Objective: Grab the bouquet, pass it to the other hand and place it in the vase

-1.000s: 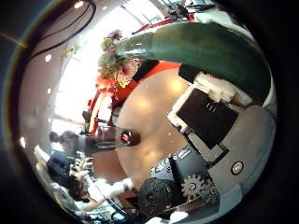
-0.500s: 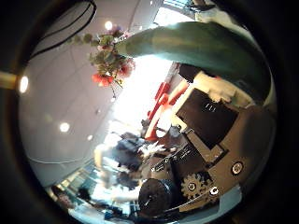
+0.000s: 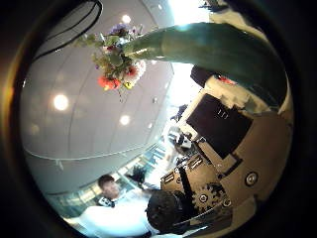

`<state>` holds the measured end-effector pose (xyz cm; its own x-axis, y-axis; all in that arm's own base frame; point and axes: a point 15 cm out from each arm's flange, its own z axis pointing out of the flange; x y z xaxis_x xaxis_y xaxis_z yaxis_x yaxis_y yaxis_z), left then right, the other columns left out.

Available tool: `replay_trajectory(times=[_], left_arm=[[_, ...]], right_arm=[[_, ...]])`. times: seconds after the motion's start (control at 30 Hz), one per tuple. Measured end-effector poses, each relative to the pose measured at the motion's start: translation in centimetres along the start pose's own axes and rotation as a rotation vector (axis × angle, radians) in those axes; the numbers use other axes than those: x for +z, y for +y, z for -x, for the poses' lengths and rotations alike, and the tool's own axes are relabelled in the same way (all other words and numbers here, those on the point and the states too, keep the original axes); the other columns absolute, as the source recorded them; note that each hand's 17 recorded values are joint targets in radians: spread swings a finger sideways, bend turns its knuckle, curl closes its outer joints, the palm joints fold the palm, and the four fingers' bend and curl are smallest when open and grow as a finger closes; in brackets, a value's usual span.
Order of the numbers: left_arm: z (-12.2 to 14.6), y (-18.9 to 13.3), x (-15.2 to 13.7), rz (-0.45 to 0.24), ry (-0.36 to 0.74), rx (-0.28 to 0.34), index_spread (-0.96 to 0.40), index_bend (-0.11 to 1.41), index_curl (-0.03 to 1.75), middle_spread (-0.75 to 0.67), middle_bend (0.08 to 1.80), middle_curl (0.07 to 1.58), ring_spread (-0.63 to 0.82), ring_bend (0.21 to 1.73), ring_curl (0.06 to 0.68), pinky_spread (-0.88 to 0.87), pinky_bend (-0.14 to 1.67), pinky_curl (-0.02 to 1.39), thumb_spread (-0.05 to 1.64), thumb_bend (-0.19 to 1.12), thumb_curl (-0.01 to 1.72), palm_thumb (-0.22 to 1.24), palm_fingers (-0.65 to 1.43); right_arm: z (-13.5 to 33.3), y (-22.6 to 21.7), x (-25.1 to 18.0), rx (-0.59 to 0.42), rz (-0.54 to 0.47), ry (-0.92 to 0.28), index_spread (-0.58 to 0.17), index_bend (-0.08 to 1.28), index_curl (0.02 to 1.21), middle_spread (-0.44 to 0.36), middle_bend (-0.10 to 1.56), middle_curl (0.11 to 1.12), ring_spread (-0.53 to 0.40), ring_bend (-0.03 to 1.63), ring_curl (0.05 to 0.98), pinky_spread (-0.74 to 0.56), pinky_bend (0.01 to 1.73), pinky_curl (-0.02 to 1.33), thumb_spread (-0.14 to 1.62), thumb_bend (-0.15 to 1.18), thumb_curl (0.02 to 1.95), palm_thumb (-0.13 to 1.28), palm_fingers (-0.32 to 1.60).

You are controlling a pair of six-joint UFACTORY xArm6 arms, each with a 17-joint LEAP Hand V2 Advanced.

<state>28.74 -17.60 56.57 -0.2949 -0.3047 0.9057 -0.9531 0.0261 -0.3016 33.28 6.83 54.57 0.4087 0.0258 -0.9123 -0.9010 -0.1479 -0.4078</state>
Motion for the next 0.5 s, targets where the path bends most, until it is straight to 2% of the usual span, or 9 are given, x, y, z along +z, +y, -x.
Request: replay_trajectory(times=[0.23,0.5], left_arm=[[-1.2,-0.6,0.2,-0.01,0.09,-0.006,0.19,0.15,0.29,0.36,0.23,0.37,0.52,0.58,0.201,0.47,0.21,0.33,0.98,-0.03,0.32,0.21,0.17],[-3.5,-0.4,0.1,0.02,0.208,0.006,0.19,0.16,0.29,0.37,0.23,0.36,0.52,0.6,0.197,0.48,0.22,0.34,0.95,-0.03,0.32,0.22,0.17]], right_arm=[[0.5,1.1,5.3,-0.015,0.145,-0.055,-0.229,1.18,0.91,-0.11,1.42,0.76,-0.198,1.46,0.741,-0.18,1.21,0.99,0.86,0.02,1.21,1.13,1.13],[-1.4,3.3,8.5,0.012,0.278,-0.044,-0.228,1.18,0.91,-0.11,1.42,0.76,-0.2,1.45,0.741,-0.18,1.2,1.02,0.87,0.01,1.25,1.13,1.13]])
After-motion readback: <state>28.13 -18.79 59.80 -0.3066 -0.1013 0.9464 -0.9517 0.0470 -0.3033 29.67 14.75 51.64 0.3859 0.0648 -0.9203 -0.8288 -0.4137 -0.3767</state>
